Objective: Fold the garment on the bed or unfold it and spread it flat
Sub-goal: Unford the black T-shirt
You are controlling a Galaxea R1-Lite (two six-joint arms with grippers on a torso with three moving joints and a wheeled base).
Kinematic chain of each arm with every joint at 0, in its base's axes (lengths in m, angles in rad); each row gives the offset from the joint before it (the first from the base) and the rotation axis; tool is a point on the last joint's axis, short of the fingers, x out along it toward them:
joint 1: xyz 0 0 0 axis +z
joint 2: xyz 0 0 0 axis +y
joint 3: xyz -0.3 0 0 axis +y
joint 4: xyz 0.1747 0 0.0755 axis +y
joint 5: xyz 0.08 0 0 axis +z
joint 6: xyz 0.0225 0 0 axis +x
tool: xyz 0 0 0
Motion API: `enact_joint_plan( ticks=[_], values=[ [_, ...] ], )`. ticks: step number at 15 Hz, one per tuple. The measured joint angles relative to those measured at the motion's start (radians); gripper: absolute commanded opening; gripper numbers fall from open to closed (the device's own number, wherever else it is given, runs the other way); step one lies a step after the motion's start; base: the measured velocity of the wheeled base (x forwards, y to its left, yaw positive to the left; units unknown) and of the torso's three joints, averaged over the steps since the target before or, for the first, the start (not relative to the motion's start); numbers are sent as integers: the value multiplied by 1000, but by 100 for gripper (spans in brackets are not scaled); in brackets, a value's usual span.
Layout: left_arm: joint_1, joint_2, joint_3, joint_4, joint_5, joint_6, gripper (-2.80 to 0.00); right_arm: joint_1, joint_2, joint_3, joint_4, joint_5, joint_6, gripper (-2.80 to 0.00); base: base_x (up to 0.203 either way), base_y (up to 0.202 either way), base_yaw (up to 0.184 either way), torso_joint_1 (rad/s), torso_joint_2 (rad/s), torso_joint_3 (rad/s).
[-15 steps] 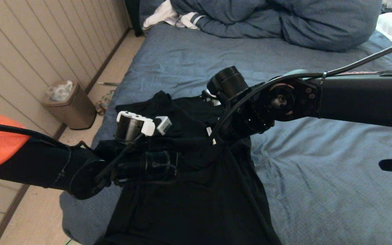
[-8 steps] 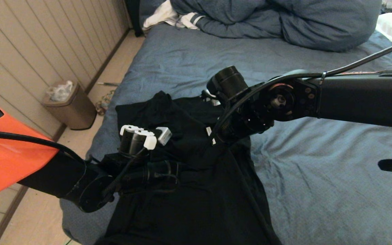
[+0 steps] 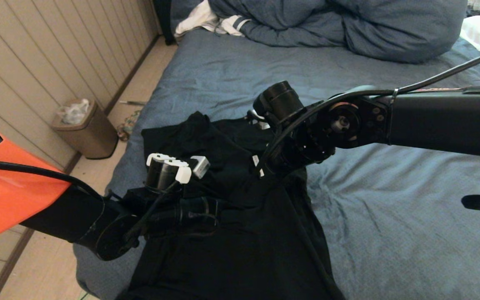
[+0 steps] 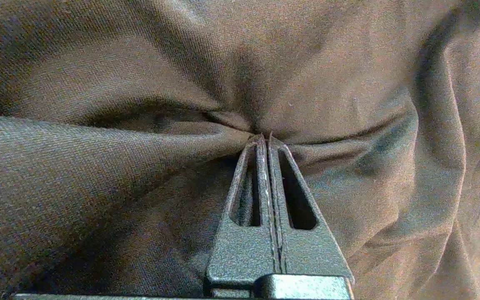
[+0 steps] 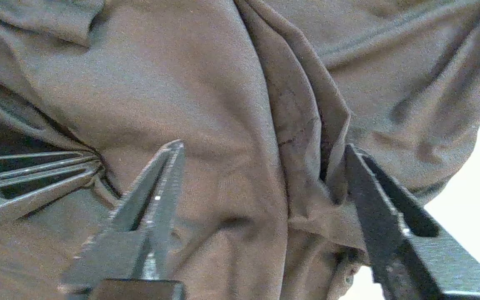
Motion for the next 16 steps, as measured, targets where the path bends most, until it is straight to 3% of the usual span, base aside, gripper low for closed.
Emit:
enact_joint_plan(
  ticks=[2,3,6,16],
  values=[
    [0,0,-2,0,0,0,-280,-3,0,5,1,26,14,0,0,0,0,0,0,0],
    [0,1,-3,0,0,-1,-280,-5,0,9,2,62,34,-280,0,0,0,0,0,0],
    [0,3,-4,-1,0,-1,-280,-19,3,24,4,149,101,-280,0,0,0,0,0,0],
    [0,4,-1,0,0,0,-280,-93,-30,25,3,161,133,-280,0,0,0,0,0,0]
  ],
)
